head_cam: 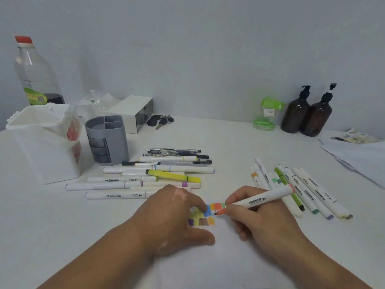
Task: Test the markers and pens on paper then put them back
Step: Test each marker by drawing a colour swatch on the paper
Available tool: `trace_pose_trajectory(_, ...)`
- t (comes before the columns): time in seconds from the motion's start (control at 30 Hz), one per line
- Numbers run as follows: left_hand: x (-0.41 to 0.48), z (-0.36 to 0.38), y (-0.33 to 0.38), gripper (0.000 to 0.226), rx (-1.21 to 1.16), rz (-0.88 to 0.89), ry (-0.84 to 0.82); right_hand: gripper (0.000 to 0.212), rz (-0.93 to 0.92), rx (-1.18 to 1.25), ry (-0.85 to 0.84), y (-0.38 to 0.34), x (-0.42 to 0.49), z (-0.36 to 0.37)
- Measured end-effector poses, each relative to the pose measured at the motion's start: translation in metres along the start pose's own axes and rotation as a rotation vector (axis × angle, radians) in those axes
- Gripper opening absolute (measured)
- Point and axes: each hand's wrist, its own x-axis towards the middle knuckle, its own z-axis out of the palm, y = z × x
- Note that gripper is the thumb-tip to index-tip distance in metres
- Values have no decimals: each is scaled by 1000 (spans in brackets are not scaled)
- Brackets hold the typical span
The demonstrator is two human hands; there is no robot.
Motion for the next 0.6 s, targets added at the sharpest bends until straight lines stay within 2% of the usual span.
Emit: trace_pose_trajectory(0.6,2,3,-3,63,34,-12,-3,9,0,-215,-33,1,1,0)
